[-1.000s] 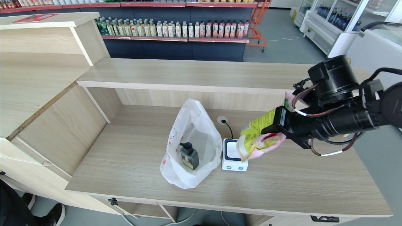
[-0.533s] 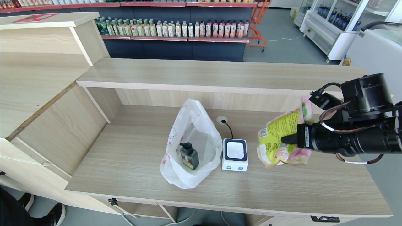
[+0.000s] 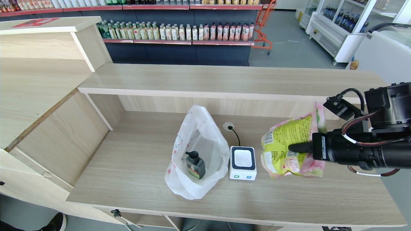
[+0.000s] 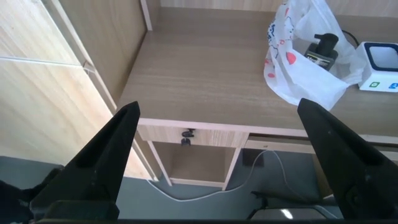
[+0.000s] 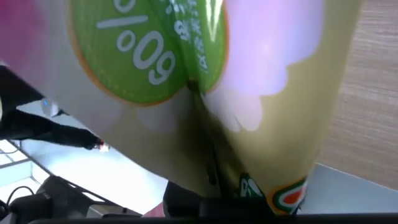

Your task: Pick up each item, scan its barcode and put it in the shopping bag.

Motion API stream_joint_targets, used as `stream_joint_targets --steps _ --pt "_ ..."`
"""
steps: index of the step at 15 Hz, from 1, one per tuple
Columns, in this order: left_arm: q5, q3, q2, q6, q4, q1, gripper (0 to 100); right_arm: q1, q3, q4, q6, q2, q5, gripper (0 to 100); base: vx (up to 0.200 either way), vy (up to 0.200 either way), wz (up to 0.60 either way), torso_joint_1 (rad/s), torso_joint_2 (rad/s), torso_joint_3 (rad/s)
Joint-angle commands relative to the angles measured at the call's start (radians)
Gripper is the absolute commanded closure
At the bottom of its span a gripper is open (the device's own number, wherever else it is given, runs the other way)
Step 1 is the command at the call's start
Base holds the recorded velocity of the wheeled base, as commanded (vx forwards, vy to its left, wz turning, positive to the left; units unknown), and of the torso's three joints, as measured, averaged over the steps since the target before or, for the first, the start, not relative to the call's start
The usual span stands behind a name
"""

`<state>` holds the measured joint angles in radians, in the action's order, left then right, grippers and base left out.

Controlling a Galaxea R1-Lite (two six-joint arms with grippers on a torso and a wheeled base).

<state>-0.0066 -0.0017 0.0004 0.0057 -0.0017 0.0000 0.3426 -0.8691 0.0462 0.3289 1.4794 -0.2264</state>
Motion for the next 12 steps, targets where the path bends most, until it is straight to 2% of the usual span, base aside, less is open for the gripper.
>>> stream_joint_targets --steps 1,2,4,5,6,8,9,12 --pt "0.000 0.000 0.000 0.000 0.000 0.000 0 0.001 0.004 0.041 -0.001 0.070 -0.001 100 0.200 0.200 0.00 0.012 0.01 0.007" --pt "0.000 0.000 0.000 -0.001 0.000 0.000 0 0.001 0.001 0.087 -0.001 0.118 -0.002 100 0.200 0.200 0.00 0.022 0.01 0.002" --pt "0.000 0.000 0.000 -0.010 0.000 0.000 0 0.004 -0.010 0.190 0.004 0.199 -0.025 100 0.000 0.000 0.00 0.000 0.00 0.000" --pt "0.000 0.000 0.000 -0.010 0.000 0.000 0 0.013 -0.021 0.216 0.021 0.211 -0.041 100 0.000 0.000 0.00 0.000 0.00 0.000" --pt "0.000 0.000 0.000 -0.010 0.000 0.000 0 0.058 -0.027 0.241 0.125 0.234 -0.054 100 0.000 0.000 0.00 0.000 0.00 0.000" --pt "0.000 0.000 0.000 -0.010 0.000 0.000 0 0.079 -0.021 0.244 0.136 0.283 -0.048 100 0.000 0.000 0.00 0.000 0.00 0.000" --pt "0.000 0.000 0.000 -0.010 0.000 0.000 0 0.090 -0.017 0.244 0.122 0.305 -0.047 100 0.000 0.000 0.00 0.000 0.00 0.000" --pt "0.000 0.000 0.000 -0.010 0.000 0.000 0 0.095 -0.016 0.270 -0.060 0.383 -0.025 100 0.000 0.000 0.00 0.000 0.00 0.000"
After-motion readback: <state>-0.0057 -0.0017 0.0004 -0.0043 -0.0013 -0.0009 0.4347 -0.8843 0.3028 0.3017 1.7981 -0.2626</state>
